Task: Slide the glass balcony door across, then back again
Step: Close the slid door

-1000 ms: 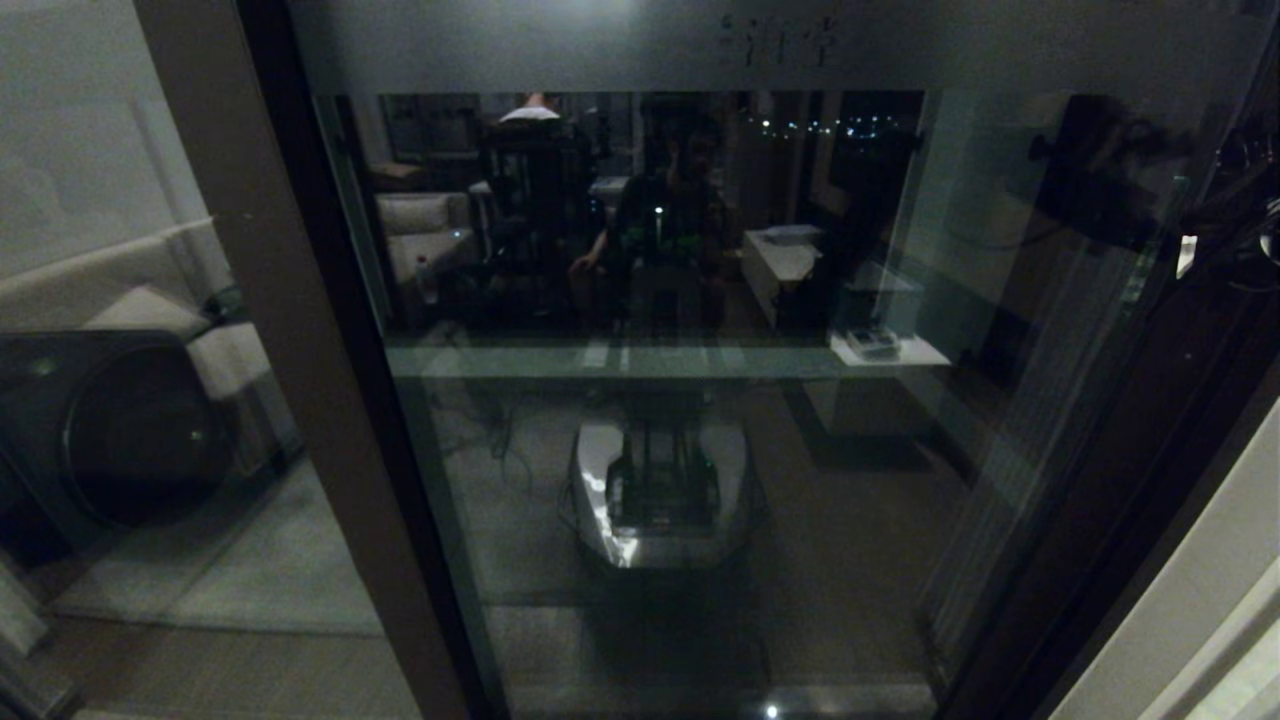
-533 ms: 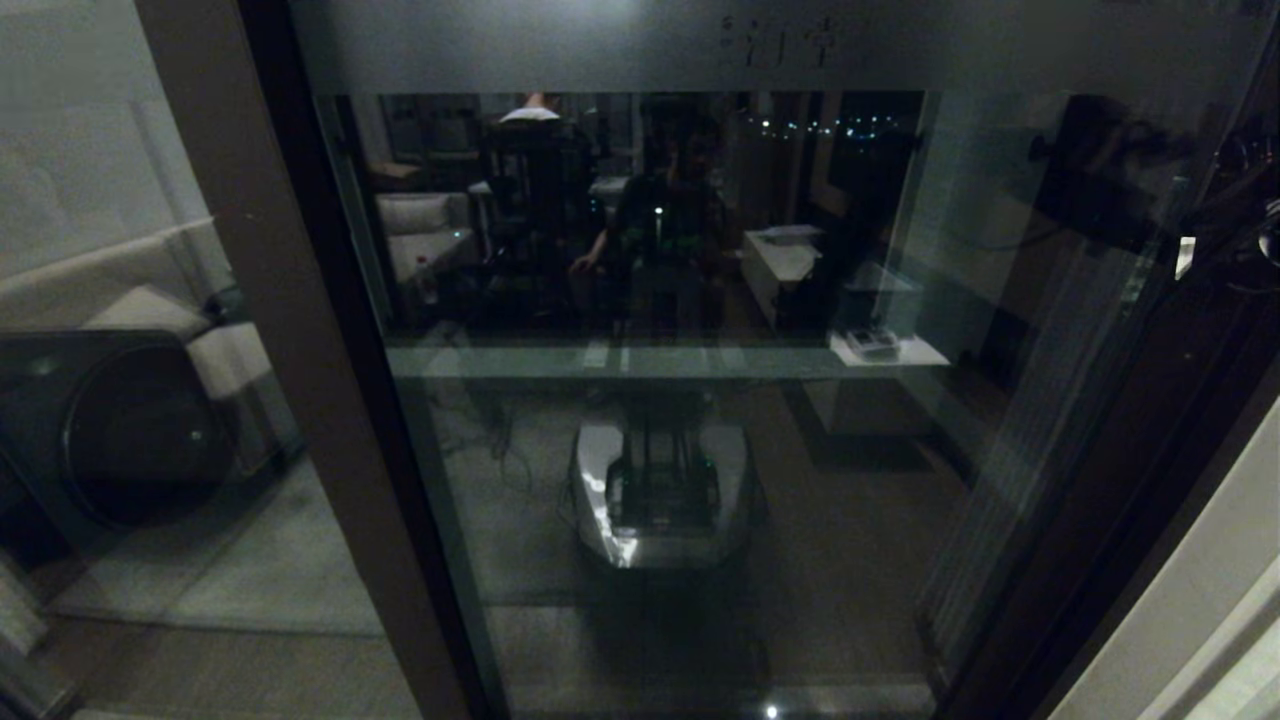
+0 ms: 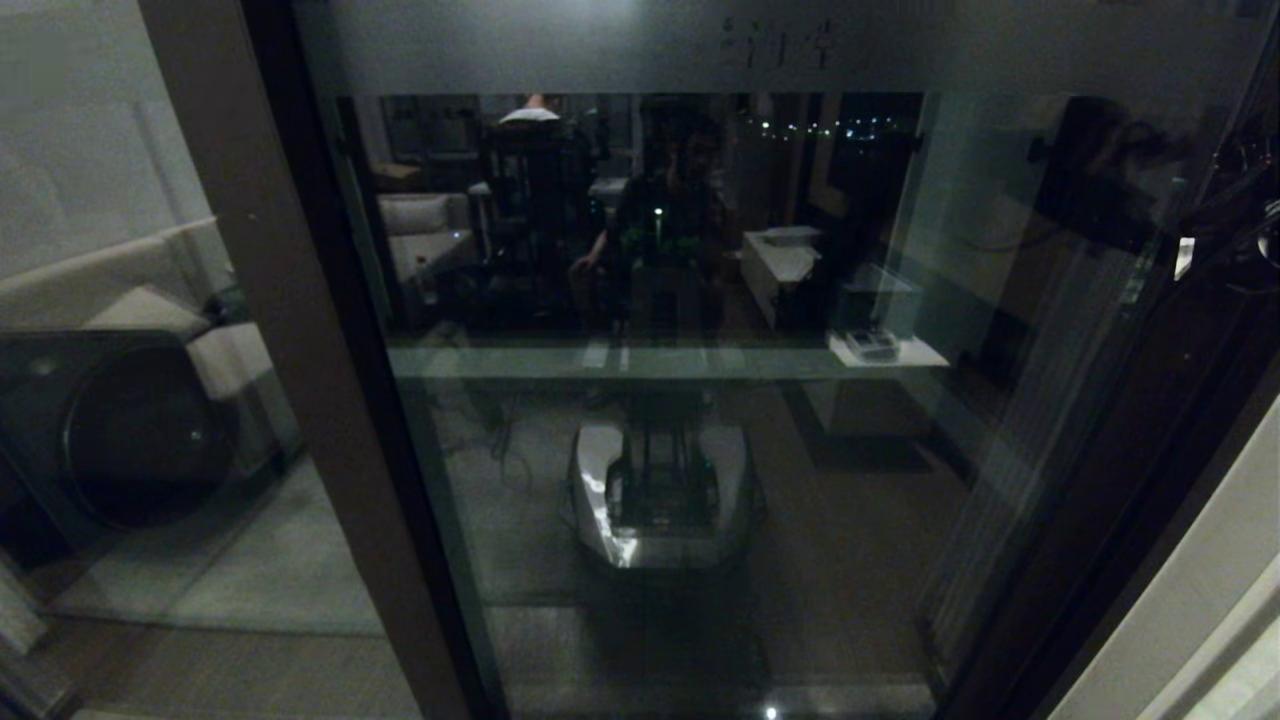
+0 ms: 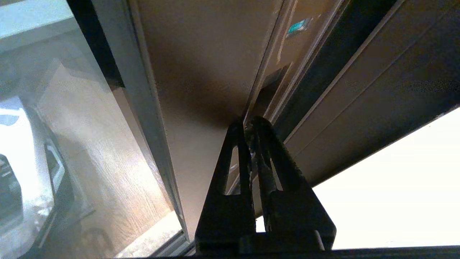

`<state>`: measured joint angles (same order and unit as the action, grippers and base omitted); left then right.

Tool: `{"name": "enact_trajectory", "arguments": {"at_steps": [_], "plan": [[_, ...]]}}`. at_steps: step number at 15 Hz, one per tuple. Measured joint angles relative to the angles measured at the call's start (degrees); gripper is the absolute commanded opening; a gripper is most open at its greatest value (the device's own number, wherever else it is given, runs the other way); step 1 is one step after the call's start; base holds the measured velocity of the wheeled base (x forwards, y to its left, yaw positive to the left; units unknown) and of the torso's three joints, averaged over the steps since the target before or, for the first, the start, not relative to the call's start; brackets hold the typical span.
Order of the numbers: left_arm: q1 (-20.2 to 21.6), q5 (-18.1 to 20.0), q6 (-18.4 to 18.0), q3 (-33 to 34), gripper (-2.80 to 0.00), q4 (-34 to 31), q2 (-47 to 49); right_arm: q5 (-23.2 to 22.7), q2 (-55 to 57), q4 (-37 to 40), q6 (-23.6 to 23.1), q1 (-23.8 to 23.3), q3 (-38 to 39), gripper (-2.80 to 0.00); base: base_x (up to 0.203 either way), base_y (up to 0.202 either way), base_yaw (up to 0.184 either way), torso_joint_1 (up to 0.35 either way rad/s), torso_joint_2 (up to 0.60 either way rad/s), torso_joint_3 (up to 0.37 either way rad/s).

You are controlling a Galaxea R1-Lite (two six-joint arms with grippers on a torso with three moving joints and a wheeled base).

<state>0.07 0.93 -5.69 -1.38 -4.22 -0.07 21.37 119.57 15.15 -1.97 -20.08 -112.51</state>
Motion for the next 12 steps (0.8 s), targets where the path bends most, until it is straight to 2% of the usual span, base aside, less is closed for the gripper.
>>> {"name": "enact_trajectory", "arguments": {"at_steps": [12], "plan": [[0.0, 0.0, 0.0, 0.0, -2.80, 0.0, 0.0, 0.0, 0.6, -1.4, -0.5, -1.0, -0.1, -2.80, 0.000, 0.000, 0.000, 0.000, 0.00, 0.000]]}}
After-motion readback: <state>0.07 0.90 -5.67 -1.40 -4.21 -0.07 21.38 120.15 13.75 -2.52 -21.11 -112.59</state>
